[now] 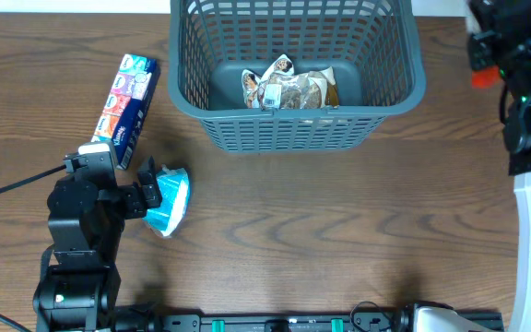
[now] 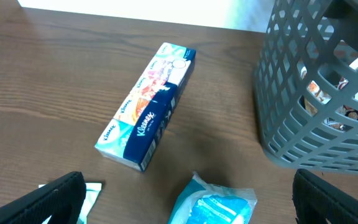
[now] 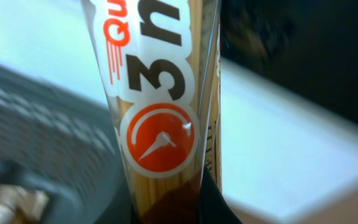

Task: Pack container
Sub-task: 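Lift the spaghetti package and drop it into the basket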

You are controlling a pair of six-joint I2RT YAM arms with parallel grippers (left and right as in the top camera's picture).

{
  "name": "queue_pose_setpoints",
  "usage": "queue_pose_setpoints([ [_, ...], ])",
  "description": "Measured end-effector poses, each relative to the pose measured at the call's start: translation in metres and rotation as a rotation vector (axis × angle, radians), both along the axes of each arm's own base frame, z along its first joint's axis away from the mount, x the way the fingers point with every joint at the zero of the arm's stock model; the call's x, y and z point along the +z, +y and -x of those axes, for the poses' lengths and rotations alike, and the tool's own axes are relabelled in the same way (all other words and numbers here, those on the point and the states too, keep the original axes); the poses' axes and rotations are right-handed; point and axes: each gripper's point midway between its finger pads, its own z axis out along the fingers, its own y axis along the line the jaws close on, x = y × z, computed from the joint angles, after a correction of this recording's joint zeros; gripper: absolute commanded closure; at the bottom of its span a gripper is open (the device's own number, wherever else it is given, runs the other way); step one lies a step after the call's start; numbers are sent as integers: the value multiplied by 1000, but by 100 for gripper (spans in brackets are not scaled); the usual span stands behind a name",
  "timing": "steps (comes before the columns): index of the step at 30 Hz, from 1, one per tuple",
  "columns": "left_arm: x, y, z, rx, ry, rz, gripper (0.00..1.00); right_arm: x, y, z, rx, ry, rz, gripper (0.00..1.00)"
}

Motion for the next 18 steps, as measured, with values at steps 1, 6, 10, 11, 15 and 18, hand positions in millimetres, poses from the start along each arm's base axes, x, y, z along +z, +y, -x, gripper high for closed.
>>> queue_pose_setpoints([
  [1,0,0,0,0,0,0,1,13,16,2,42,-29,13,99],
  [6,0,0,0,0,0,0,1,48,91,20,287,-101,96,99],
  [10,0,0,0,0,0,0,1,36,142,30,509,-52,126,99],
  [11,0,0,0,0,0,0,1,29,152,30,558,-27,126,99],
  [15,-2,0,1,0,8,0,1,-13,182,20,675,100,131,99],
  [18,-6,0,3,0,26,0,1,-48,193,1,688,185,146,99],
])
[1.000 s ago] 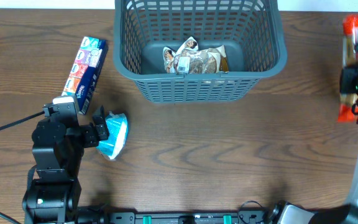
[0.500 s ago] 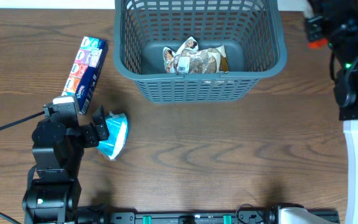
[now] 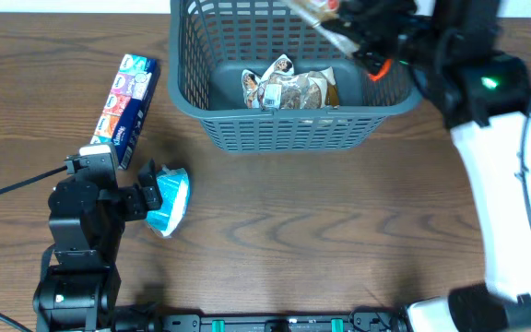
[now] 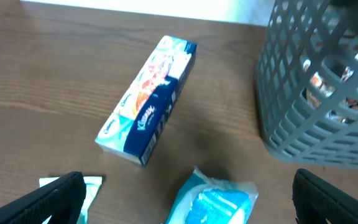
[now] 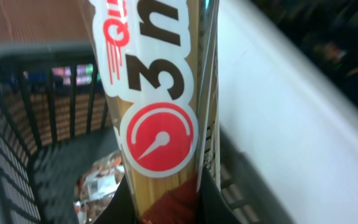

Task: Pack container
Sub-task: 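Lift the spaghetti package and drop it into the basket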

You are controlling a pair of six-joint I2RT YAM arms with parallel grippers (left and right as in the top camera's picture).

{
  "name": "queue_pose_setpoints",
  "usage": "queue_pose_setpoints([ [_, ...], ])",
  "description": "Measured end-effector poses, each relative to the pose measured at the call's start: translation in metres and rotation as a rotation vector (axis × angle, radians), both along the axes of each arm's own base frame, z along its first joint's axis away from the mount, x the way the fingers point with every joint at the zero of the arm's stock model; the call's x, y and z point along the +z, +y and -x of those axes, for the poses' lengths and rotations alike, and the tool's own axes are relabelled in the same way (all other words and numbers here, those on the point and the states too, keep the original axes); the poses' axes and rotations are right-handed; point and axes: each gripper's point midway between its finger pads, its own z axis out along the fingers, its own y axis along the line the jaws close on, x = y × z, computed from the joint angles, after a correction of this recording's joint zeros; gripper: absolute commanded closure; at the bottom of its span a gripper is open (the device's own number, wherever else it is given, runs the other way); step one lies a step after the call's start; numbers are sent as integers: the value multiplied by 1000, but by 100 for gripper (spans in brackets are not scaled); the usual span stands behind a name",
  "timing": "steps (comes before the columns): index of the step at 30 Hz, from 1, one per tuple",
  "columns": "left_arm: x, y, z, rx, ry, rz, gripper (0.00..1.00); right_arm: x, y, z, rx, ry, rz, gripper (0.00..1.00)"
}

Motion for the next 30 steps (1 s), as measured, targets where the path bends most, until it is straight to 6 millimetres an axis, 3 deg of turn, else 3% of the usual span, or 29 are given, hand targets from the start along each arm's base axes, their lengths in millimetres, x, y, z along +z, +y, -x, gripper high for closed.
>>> queue_pose_setpoints([
  [5,-3,0,2,0,13,0,1,-52,2,-27,-23,111,58,99],
  [14,-5,0,3,0,23,0,1,-118,0,-36,-28,282,139,99],
  [25,-5,0,3,0,24,0,1,-159,-2,-35,-13,394,194,99],
  [30,-5,0,3,0,24,0,1,-164,-2,-33,-9,414,202,75],
])
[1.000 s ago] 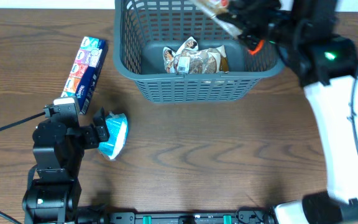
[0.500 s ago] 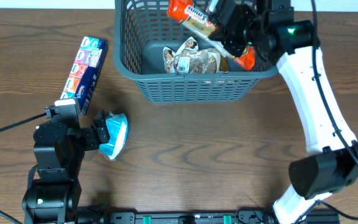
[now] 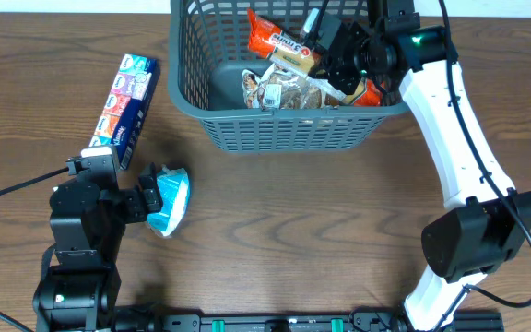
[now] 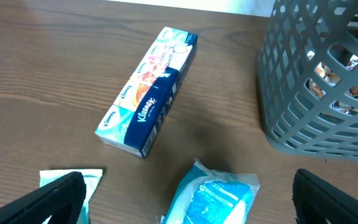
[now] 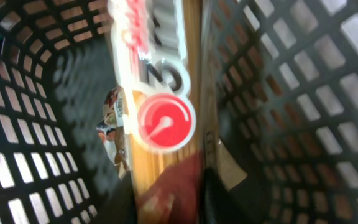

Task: Pack container
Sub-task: 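Lift the spaghetti package and drop it into the basket, then withdraw the right gripper and move the left gripper forward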

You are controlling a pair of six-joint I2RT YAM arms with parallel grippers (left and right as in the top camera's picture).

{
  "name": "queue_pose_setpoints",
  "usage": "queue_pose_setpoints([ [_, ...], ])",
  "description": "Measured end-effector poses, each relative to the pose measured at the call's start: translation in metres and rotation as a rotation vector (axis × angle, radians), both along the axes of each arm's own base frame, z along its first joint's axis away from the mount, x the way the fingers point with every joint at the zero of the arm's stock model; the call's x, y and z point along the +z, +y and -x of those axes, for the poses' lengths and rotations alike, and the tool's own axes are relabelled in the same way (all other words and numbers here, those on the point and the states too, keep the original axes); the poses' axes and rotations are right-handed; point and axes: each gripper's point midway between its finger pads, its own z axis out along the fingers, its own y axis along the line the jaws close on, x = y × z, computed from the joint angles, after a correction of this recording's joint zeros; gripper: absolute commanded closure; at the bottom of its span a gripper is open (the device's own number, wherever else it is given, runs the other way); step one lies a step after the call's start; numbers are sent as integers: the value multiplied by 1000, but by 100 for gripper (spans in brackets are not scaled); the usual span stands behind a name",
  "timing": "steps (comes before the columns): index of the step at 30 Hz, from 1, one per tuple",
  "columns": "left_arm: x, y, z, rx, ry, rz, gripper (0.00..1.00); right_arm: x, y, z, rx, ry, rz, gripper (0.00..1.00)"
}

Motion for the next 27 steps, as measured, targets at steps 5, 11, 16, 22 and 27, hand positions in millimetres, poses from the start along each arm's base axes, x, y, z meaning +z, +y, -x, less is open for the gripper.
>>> queue_pose_setpoints([
  [5,0,0,0,0,0,0,1,15,2,-5,8,-44,-10,63],
  [11,0,0,0,0,0,0,1,16,2,-4,9,-46,-11,39],
  [16,0,0,0,0,1,0,1,39,6,-23,-9,-160,-49,11],
  [22,-1,0,0,0,3,0,1,138,-17,-49,-202,-421,-206,1],
  [27,-9,0,6,0,42,1,1,209,-114,-28,-610,-447,-343,1],
])
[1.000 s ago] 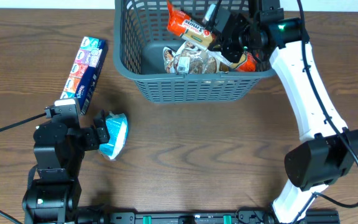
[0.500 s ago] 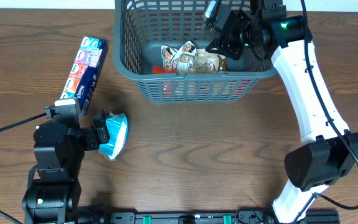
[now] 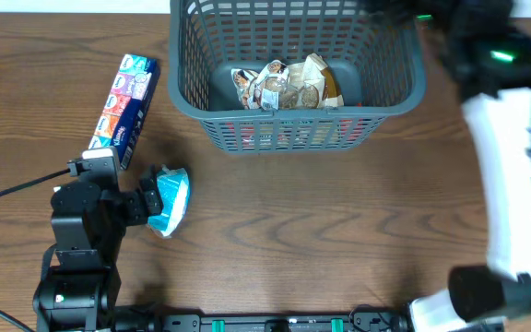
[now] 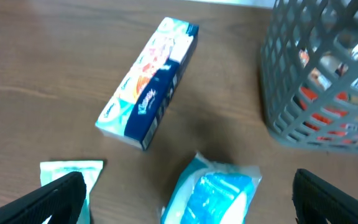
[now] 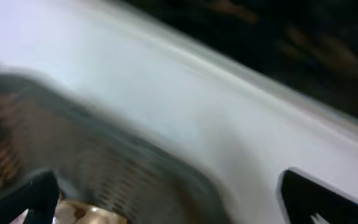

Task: Pack container
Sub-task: 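Withdraw the right gripper and move the left gripper forward, then lower the left gripper onto the blue tissue packet and grasp it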

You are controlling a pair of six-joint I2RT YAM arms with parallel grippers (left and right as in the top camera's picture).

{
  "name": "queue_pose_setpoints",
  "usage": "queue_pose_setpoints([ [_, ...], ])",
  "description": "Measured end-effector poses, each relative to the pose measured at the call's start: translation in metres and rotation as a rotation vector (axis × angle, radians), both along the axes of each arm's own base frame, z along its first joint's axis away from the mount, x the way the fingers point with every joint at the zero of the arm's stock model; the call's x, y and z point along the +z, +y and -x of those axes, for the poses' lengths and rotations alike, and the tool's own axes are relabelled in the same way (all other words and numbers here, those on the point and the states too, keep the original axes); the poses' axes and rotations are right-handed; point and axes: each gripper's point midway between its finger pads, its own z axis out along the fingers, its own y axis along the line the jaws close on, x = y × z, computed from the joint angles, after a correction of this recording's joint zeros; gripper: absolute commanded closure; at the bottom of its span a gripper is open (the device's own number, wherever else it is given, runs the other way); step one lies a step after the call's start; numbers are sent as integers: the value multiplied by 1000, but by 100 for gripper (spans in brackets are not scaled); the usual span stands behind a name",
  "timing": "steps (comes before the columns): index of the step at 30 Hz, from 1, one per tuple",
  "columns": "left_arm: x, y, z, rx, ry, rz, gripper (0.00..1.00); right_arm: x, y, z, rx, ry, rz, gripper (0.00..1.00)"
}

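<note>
The grey mesh basket (image 3: 390,88) stands at the table's far middle. Crumpled snack bags (image 3: 279,85) lie in it. An orange-red pasta pack (image 3: 289,135) lies low along its near wall, showing red through the mesh (image 4: 316,102). A long Kleenex tissue box (image 3: 125,97) lies left of the basket on the table. My left gripper (image 4: 188,200) stands open around a blue plastic pack (image 4: 213,196) at the front left. My right gripper (image 5: 166,199) is open and empty above the basket's far right rim; its view is blurred by motion.
A pale teal flat packet (image 4: 70,171) lies by the left finger. The right arm (image 3: 491,55) reaches across the table's right side toward the far edge. A white wall runs behind the table's far edge.
My right gripper has let go of the pasta pack, which now lies in the basket by its near wall. The gripper stands open, higher and further right. The left arm is unchanged.
My right gripper held the pasta pack off the far right of the table, then over the basket's far rim, then low inside the basket. Now the pack lies in the basket and the gripper is empty. The left gripper stayed open at the blue pack throughout.
</note>
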Motion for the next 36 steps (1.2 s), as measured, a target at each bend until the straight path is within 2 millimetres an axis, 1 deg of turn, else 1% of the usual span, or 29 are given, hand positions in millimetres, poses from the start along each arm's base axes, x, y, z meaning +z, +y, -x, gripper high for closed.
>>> queue_pose_setpoints([
  [1,-3,0,2,1,14,0,1,2,-31,10,-108,42,-56,1],
  [2,-6,0,4,2,35,2,1,0,-53,18,-185,74,-88,1],
  [3,-12,0,8,2,70,3,1,-5,-79,28,-274,116,-128,1],
  [4,-14,0,9,3,90,5,1,-13,-102,37,-355,165,-166,1],
  [5,-18,0,12,4,126,6,1,-26,-123,47,-435,227,-205,1],
  [6,-18,0,13,5,154,7,1,-43,-140,59,-507,304,-235,1],
  [8,-14,0,14,5,227,7,1,-72,-163,76,-612,425,-275,1],
  [9,-9,0,13,5,246,7,1,-81,-169,81,-639,463,-287,1],
  [10,-3,0,11,5,285,7,1,-95,-176,88,-677,521,-303,1],
  [11,6,0,6,6,305,7,1,-108,-182,94,-711,571,-316,1],
  [13,16,0,0,6,349,7,1,-122,-188,99,-742,619,-329,1],
  [16,24,0,-12,6,417,7,1,-145,-190,104,-767,682,-341,1],
  [19,18,0,-17,6,504,7,1,-179,-189,107,-779,757,-347,1],
  [23,2,-1,-16,1,601,6,1,-241,-181,115,-779,877,-373,1],
  [24,-1,-2,-16,-4,616,3,1,-253,-179,117,-780,899,-382,1],
  [25,-2,-5,-16,-18,625,-3,1,-268,-176,120,-781,927,-395,1],
  [28,-4,-18,-16,-86,631,-34,1,-297,-171,126,-785,972,-417,1],
  [32,-5,-41,-12,-191,646,-75,1,-322,-165,134,-786,1013,-427,1],
  [34,-10,-47,-6,-228,682,-91,1,-327,-163,135,-784,1019,-429,1],
  [36,-17,-47,3,-245,744,-100,1,-330,-162,135,-782,1020,-430,1],
])
